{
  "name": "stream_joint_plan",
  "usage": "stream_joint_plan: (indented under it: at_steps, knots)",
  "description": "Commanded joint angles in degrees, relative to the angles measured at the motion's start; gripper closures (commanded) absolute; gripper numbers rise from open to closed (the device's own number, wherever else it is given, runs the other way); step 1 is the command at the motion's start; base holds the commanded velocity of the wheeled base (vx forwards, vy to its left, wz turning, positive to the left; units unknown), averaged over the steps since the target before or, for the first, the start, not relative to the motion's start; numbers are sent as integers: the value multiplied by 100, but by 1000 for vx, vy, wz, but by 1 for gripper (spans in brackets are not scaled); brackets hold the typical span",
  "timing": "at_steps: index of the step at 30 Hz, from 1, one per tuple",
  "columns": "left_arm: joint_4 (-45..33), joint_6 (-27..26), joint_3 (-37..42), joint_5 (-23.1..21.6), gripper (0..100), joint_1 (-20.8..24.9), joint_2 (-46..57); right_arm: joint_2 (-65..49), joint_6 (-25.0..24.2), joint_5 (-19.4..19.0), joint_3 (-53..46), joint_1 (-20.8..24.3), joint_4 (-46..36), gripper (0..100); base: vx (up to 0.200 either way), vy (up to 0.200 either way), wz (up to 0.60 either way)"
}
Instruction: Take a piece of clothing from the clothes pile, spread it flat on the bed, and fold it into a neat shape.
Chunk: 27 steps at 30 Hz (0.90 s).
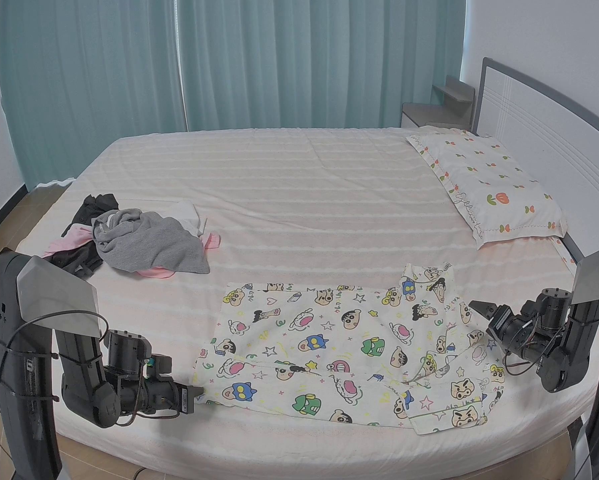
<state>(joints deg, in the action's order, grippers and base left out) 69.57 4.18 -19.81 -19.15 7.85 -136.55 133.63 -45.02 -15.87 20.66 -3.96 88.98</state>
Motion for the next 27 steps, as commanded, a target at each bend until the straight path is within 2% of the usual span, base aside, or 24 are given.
stream_joint_plan:
  at_steps: [1,2,10,16,27]
  knots:
    - [4,30,-102,61,100,15,-39,14,2,-4,-1,1,102,0,0,0,0]
    - [4,56,-128,61,0,15,-47,14,2,-4,-1,1,102,0,0,0,0]
    - [13,267,-41,43,0,32,137,14,2,-4,-1,1,102,0,0,0,0]
    - [13,874,-14,-106,0,138,708,-4,2,-4,-1,1,102,0,0,0,0]
    - [74,786,-32,-141,0,191,339,-22,2,-4,-1,1,102,0,0,0,0]
